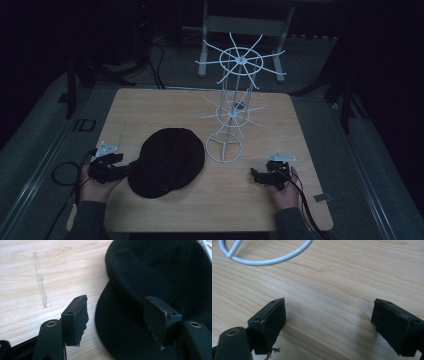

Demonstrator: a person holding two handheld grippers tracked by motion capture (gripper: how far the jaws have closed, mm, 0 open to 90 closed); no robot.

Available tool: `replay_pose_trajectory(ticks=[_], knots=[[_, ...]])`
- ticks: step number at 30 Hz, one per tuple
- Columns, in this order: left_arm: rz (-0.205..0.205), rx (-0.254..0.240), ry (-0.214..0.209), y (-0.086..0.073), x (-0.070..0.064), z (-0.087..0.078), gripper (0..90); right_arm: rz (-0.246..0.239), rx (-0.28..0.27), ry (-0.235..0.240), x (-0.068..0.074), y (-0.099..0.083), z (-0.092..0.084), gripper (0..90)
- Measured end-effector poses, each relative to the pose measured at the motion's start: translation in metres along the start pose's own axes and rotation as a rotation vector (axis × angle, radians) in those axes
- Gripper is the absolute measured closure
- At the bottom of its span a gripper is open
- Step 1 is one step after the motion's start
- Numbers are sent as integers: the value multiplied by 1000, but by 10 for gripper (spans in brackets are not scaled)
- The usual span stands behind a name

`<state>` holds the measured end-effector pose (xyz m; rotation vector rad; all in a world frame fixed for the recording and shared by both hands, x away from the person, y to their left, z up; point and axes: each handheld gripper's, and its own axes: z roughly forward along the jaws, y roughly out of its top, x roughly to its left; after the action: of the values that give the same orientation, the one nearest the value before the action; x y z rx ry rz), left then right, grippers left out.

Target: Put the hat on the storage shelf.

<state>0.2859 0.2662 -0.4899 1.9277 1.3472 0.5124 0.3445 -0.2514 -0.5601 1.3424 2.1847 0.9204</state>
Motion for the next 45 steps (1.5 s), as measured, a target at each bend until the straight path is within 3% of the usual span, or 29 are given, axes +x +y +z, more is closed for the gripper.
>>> replay_pose_trajectory(ticks=[8,14,23,35,39,45], knots=[[56,26,-23,17,-18,-2,370,2,-1,-3,0,0,0,122],[69,45,-49,30,-27,-1,370,4,-1,-5,0,-1,-1,123],[134,66,-79,44,-48,9,370,4,-1,-6,1,-1,-1,123],[177,127,-107,46,-69,25,355,4,-2,-6,1,-1,-1,123],[167,125,-120,48,-75,28,287,4,-2,-6,1,-1,-1,123],[186,159,-139,46,-86,38,223,4,-2,-6,1,-1,-1,124]])
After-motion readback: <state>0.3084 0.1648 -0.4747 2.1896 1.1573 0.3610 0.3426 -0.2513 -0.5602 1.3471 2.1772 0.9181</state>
